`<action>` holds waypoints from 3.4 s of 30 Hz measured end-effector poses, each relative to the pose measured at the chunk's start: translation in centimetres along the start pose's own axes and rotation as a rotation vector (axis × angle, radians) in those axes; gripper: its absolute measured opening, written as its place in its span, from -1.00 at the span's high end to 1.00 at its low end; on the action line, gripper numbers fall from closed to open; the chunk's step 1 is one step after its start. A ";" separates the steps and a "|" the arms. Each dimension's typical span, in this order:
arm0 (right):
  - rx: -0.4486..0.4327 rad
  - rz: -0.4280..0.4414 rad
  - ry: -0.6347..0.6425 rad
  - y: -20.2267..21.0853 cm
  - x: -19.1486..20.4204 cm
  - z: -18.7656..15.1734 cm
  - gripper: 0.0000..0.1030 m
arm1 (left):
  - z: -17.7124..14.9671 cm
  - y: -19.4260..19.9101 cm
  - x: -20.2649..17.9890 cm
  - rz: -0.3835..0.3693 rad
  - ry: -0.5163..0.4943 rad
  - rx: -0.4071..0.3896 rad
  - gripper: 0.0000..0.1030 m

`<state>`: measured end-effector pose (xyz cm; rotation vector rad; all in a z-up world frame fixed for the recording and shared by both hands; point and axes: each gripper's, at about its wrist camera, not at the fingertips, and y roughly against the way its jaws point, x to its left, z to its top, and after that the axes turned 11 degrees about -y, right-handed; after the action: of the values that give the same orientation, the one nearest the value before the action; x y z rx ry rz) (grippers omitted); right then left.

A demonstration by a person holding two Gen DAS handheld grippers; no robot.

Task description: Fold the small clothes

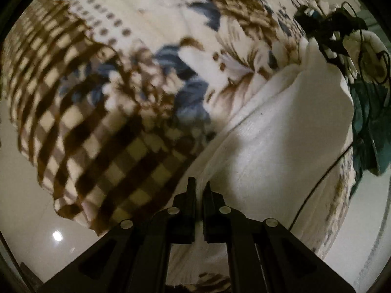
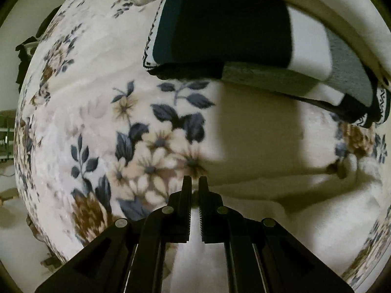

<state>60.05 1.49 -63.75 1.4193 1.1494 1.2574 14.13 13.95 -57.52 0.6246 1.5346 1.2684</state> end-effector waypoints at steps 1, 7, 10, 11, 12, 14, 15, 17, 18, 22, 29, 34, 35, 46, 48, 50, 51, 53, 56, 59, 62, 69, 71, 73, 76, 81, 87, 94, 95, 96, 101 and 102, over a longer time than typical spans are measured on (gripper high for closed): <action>0.020 -0.008 0.003 -0.3 0.1 0.0 0.90 | 0.0 -0.2 0.3 -0.015 0.003 0.024 0.87; 0.013 0.101 0.050 4.3 -2.2 -2.8 0.03 | -0.3 2.0 3.6 -0.057 0.081 0.075 0.32; -0.056 0.144 0.021 8.0 -6.1 -5.3 -0.16 | 2.3 4.1 3.2 -0.077 0.071 0.013 0.15; -0.075 0.150 -0.010 9.1 -8.4 -6.4 -0.17 | 3.8 4.6 2.4 -0.090 0.051 -0.008 0.11; -0.094 0.152 -0.044 9.8 -10.9 -7.4 -0.17 | 5.6 4.8 1.2 -0.102 0.021 -0.030 0.08; -0.120 0.130 -0.114 10.1 -14.8 -8.6 -0.17 | 9.6 4.9 -1.5 -0.120 -0.041 -0.078 0.08; -0.130 0.120 -0.168 9.8 -17.3 -9.3 -0.17 | 11.7 4.7 -3.2 -0.135 -0.078 -0.098 0.06; -0.118 0.133 -0.255 8.9 -21.0 -9.9 -0.17 | 16.1 3.4 -6.6 -0.149 -0.149 -0.117 0.05; -0.114 0.147 -0.317 8.0 -23.0 -9.9 -0.17 | 17.9 2.4 -7.8 -0.155 -0.170 -0.118 0.04; -0.112 0.282 -0.438 6.0 -26.7 -8.8 -0.17 | 25.7 -3.1 -14.1 -0.210 -0.275 -0.062 0.04; -0.207 0.318 -0.495 5.2 -27.8 -6.7 0.84 | 31.2 -8.2 -20.3 -0.172 -0.446 -0.051 0.89; -0.194 0.270 -0.499 4.0 -28.8 -6.2 0.84 | 33.8 -10.2 -21.1 -0.134 -0.488 0.004 0.86; -0.160 0.274 -0.499 3.6 -28.9 -6.1 0.81 | 33.7 -10.2 -21.0 -0.146 -0.493 0.025 0.78; -0.044 0.415 -0.450 9.6 -30.9 -20.6 -0.05 | 20.4 1.6 -12.7 -0.177 -0.472 0.033 0.18; 0.021 0.427 -0.445 8.6 -30.6 -25.8 -0.05 | 16.3 2.4 -10.4 -0.134 -0.443 0.087 0.16; 0.080 0.414 -0.437 7.0 -30.2 -30.0 -0.05 | 12.8 2.2 -8.6 -0.121 -0.408 0.139 0.15; 0.115 0.415 -0.445 5.7 -30.1 -32.6 -0.05 | 11.5 1.7 -8.1 -0.104 -0.394 0.158 0.15; 0.179 0.426 -0.465 3.4 -29.6 -36.5 -0.05 | 8.6 0.2 -6.7 -0.064 -0.370 0.201 0.15; 0.275 0.417 -0.488 -1.0 -28.7 -41.8 -0.05 | 5.4 -1.8 -4.8 0.005 -0.355 0.234 0.21; 0.303 0.410 -0.547 -4.0 -27.1 -45.3 0.27 | 3.5 -0.9 -4.3 0.019 -0.351 0.146 0.81; 0.259 0.379 -0.560 -4.3 -25.5 -47.3 0.85 | 2.2 1.7 -4.9 0.026 -0.383 0.061 0.84; 0.170 0.286 -0.486 -1.3 -23.0 -50.4 0.88 | 1.5 4.4 -4.6 0.031 -0.409 0.033 0.84; 0.180 0.265 -0.462 -2.0 -22.3 -51.0 0.89 | 2.3 3.3 -3.4 0.045 -0.399 0.048 0.84; 0.205 0.283 -0.443 -3.4 -21.7 -50.2 0.88 | 3.1 1.1 -2.7 0.021 -0.374 0.092 0.82; 0.205 0.286 -0.425 -4.6 -20.1 -48.5 0.76 | 3.6 0.6 -1.9 -0.047 -0.339 0.132 0.61; 0.195 0.410 -0.438 -4.5 -21.1 -48.1 -0.07 | 3.1 0.4 1.7 -0.193 -0.238 0.132 -0.09; 0.238 0.476 -0.444 -7.9 -21.5 -48.6 -0.12 | 2.2 -3.0 0.5 -0.307 -0.255 0.209 -0.23; 0.252 0.587 -0.545 -9.8 -21.6 -48.8 -0.17 | 2.0 -2.7 -1.2 -0.252 -0.309 0.214 -0.38; 0.253 0.597 -0.555 -9.7 -22.0 -48.8 -0.17 | 1.8 -2.3 -1.2 -0.258 -0.309 0.204 -0.32; 0.261 0.626 -0.569 -9.9 -22.0 -49.0 -0.17 | 1.5 -2.0 -1.3 -0.260 -0.319 0.198 0.09; 0.307 0.702 -0.625 -10.3 -23.0 -49.0 0.34 | -0.1 -1.5 -1.7 -0.237 -0.326 0.179 0.71; 0.310 0.710 -0.633 -10.2 -24.2 -49.2 0.48 | -0.1 -1.4 -1.7 -0.238 -0.312 0.173 0.72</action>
<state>8.94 -18.64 -73.55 2.3687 0.4094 0.9525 14.89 12.04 -58.21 0.6920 1.4162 0.8224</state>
